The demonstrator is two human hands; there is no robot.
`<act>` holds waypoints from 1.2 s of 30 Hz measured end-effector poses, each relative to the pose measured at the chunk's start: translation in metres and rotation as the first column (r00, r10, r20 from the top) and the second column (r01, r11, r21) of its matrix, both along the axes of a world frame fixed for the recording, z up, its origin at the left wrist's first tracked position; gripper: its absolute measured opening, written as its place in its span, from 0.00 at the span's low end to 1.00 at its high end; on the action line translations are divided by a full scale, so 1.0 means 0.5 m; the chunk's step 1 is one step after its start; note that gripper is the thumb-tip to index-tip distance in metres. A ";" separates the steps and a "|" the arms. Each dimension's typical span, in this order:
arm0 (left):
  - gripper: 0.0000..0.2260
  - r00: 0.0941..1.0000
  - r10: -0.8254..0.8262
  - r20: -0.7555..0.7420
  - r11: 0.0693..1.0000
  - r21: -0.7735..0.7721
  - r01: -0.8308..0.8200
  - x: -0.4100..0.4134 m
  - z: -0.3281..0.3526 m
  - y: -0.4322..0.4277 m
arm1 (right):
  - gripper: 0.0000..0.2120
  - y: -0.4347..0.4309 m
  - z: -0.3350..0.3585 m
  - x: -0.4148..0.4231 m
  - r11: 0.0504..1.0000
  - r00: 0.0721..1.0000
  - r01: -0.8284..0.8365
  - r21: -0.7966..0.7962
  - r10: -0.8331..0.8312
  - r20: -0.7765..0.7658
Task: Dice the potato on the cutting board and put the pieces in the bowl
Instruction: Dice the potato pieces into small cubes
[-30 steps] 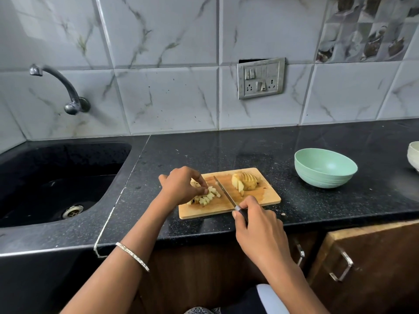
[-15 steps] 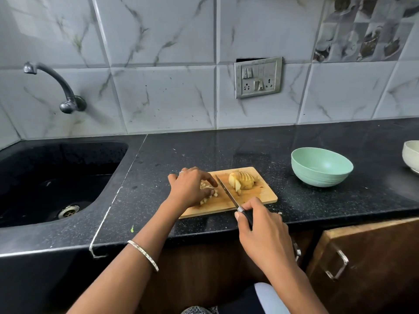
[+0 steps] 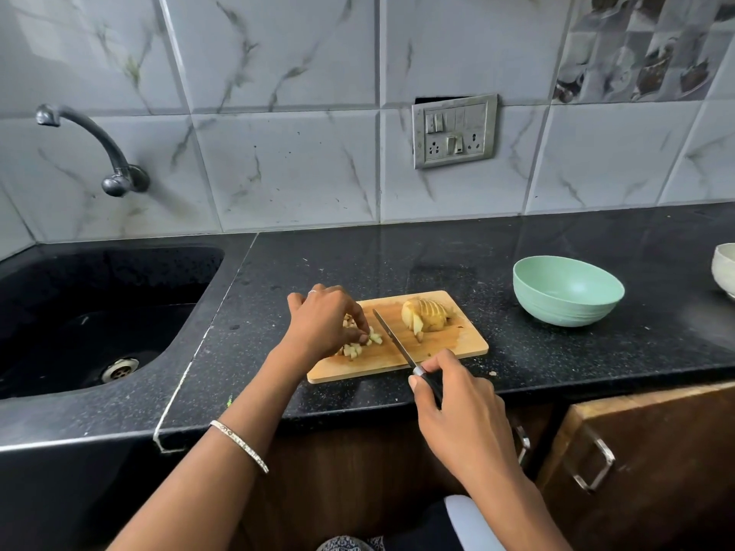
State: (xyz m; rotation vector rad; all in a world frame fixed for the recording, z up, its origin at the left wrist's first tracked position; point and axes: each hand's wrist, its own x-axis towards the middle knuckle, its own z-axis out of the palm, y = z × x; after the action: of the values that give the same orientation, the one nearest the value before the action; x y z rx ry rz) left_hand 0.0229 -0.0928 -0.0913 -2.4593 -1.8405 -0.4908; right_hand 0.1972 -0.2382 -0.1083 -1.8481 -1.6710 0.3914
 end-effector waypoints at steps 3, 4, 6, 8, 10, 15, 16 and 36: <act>0.08 0.997 -0.055 -0.047 0.998 -0.005 0.055 0.004 0.002 0.005 | 0.06 0.001 -0.003 0.002 1.000 1.000 0.000 -0.007 0.000 -0.005; 0.08 0.996 -0.073 -0.060 0.997 -0.005 0.073 0.006 0.002 0.007 | 0.06 0.002 -0.003 0.003 1.000 1.000 0.004 -0.009 -0.004 -0.008; 0.08 0.992 -0.101 -0.070 0.995 0.006 0.102 0.008 -0.004 0.008 | 0.06 0.003 -0.005 0.006 1.000 1.000 0.013 -0.014 -0.013 -0.004; 0.09 0.993 -0.105 -0.059 0.994 0.025 0.107 0.011 -0.015 0.006 | 0.06 0.004 -0.006 0.007 1.000 1.000 0.017 -0.019 -0.017 -0.003; 0.11 0.996 -0.084 -0.031 0.995 0.044 0.086 0.017 -0.025 0.000 | 0.06 0.005 -0.007 0.006 1.000 1.000 0.017 -0.021 -0.017 -0.006; 0.10 0.996 -0.022 0.083 0.999 0.052 0.017 0.017 -0.033 -0.002 | 0.06 0.002 -0.008 0.000 1.000 1.000 0.003 -0.005 -0.003 -0.016; 0.09 0.994 -0.008 0.107 0.999 0.041 0.004 0.013 -0.032 0.000 | 0.05 0.001 -0.009 -0.001 1.000 1.000 -0.002 -0.004 0.002 -0.014; 0.05 0.980 0.043 0.193 0.998 -0.045 -0.035 0.015 -0.034 0.001 | 0.05 -0.003 -0.008 -0.004 0.998 0.998 -0.058 -0.017 0.059 0.029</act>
State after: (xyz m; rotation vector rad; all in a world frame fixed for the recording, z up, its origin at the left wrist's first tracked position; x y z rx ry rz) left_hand 0.0303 -0.0924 -0.1084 -2.4746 -1.9835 -0.7222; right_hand 0.1953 -0.2399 -0.1122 -1.8277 -1.7495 0.4051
